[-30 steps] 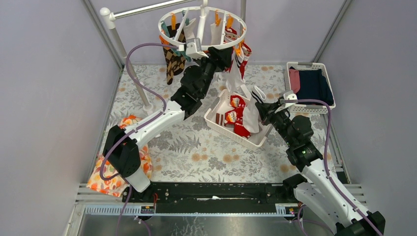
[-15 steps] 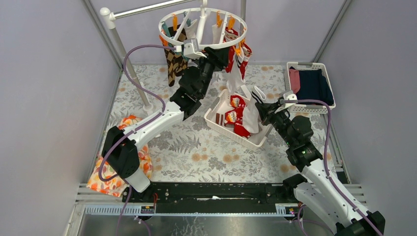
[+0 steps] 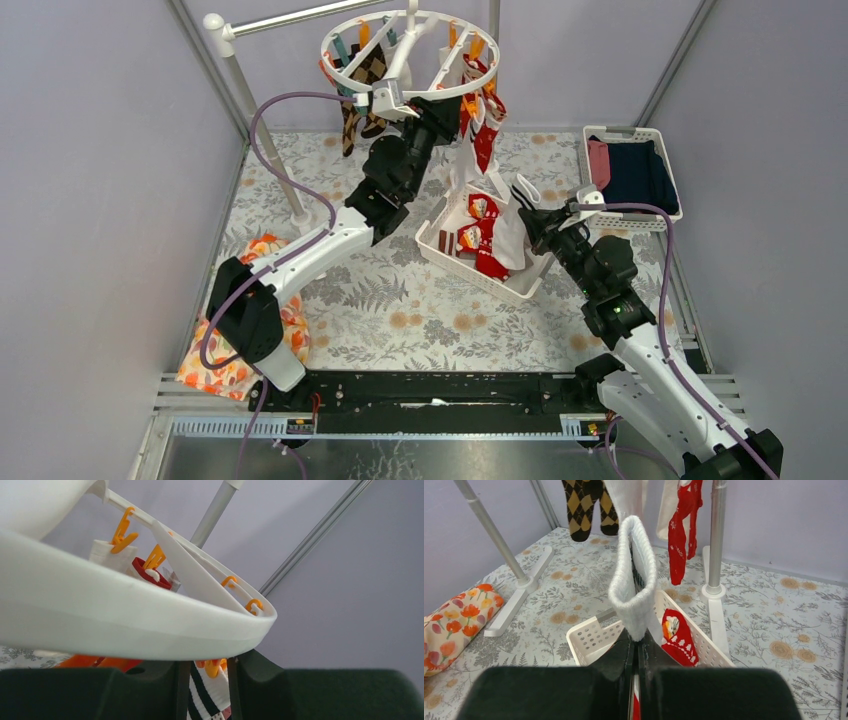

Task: Clip the socks to the hanger
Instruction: Open the clamp at the hanger, then clamp the sock onto the hanger.

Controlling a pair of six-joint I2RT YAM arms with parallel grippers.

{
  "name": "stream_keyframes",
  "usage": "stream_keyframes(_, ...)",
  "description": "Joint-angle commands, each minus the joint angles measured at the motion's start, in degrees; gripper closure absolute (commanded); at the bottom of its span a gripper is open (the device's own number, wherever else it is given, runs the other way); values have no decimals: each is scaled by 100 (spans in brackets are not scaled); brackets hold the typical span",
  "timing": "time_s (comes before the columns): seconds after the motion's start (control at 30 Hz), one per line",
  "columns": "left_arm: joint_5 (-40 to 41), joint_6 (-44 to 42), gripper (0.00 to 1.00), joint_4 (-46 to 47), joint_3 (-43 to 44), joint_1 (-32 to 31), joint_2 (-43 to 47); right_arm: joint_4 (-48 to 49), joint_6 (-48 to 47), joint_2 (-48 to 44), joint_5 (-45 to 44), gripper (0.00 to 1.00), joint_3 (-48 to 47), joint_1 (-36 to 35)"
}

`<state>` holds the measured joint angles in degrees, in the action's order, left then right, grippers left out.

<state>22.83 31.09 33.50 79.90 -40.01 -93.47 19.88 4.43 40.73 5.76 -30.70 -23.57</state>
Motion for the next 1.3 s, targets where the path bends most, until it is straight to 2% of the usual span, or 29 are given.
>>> stream_keyframes(0.0, 37, 10, 76, 232, -99, 46, 239, 366, 67, -49, 276, 100, -3, 28)
stream_keyframes(0.3, -164, 160, 79, 232, -588, 213, 675, 747, 205, 363, 1318, 100, -248, 28)
stream_keyframes(0.63, -263, 649, 84, -125, -784, 464, 912, 1555, 491, 1666, 2037, 100, -1269, -50)
stream_keyframes(0.9, -524, 784, 85, -368, -657, 561, 921, 1386, -401, 2359, 2137, 100, -2313, -957)
stream_keyframes(1.07, -682, 768, 86, -395, -700, 599, 1021, 1229, -113, 3091, 2397, 100, -2957, -1023)
stream_keyframes(1.27, -906, 732, 86, -478, -712, 658, 1162, 502, -14, 3468, 1836, 100, -3480, -1026)
